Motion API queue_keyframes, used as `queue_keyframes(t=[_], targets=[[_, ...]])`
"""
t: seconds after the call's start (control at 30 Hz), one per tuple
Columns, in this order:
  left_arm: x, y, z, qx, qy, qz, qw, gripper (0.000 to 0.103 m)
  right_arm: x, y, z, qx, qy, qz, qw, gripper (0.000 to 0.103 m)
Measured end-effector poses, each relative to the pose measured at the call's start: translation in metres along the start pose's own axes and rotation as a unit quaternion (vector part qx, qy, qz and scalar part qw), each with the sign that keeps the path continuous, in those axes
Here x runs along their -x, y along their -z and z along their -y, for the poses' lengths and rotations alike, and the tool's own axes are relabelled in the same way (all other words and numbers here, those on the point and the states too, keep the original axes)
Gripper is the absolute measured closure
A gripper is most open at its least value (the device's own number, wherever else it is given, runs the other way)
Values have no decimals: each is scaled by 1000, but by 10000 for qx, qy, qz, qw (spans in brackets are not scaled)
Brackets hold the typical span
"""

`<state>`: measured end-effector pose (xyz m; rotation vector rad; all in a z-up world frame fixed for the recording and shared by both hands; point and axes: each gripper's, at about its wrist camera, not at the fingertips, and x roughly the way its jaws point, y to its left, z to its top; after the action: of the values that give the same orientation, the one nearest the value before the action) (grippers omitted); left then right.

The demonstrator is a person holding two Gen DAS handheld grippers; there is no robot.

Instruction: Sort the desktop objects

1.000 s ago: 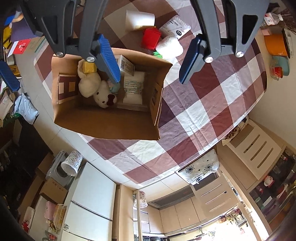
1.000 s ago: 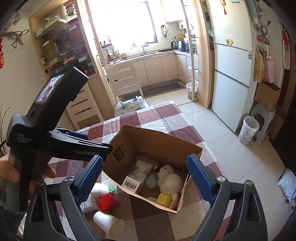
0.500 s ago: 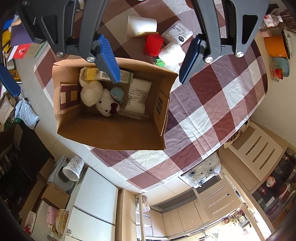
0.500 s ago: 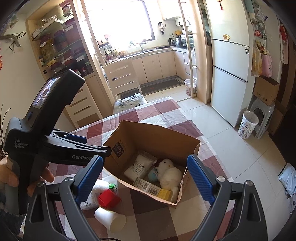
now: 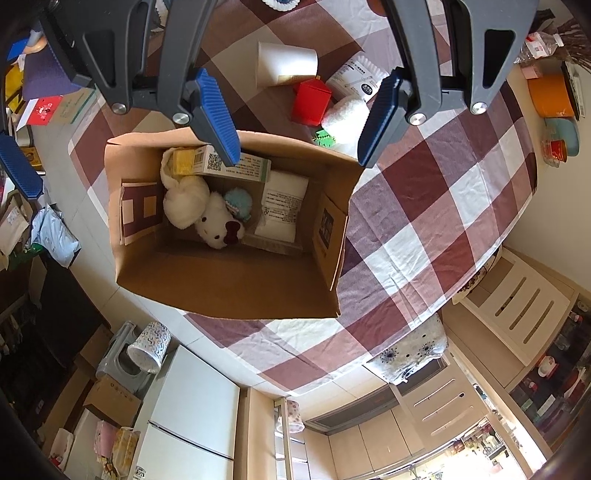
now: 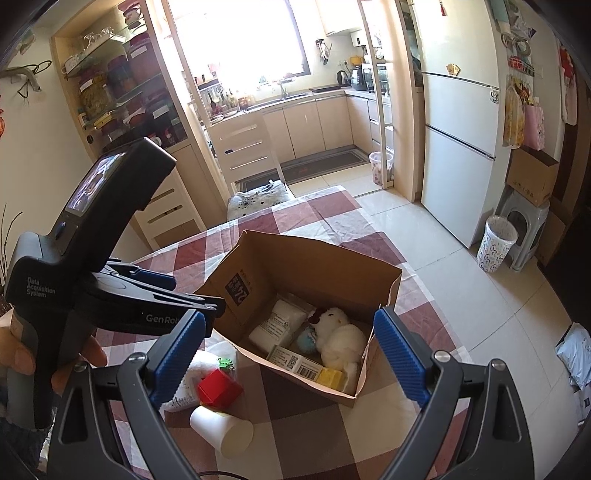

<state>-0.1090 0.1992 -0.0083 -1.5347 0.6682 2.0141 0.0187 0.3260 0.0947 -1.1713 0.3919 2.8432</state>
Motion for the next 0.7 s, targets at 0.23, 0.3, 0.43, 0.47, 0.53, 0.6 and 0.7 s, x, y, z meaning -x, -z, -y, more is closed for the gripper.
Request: queue_keyframes(t=[0.23,0.3,0.43,0.47,0.53,0.6,0.7], targets=[[-4,4,1,-6,3,-109,9999,35,-1,3,0,-19,10,-51,10000,9],[-6,5,0,2,1,-136,9999,35,-2,3,0,-15,13,-66,10000,9],[-8,8,-1,12,1,-189,9998,35,-3,4,-1,-10,10,-83,10000,9],[-8,8,-1,12,-3,-195,9998,35,-3,4,-1,-11,7,-90,10000,9],[-9,10,-1,12,-11,-210,9998,35,-4,5,-1,-3,0,-111,9999,9],[-9,10,-1,13,-12,-215,9998,35,-4,6,-2,2,-4,-119,9999,9],[-9,13,-1,20,-21,-224,9997,35,-4,8,-3,-1,-8,-121,9999,9]])
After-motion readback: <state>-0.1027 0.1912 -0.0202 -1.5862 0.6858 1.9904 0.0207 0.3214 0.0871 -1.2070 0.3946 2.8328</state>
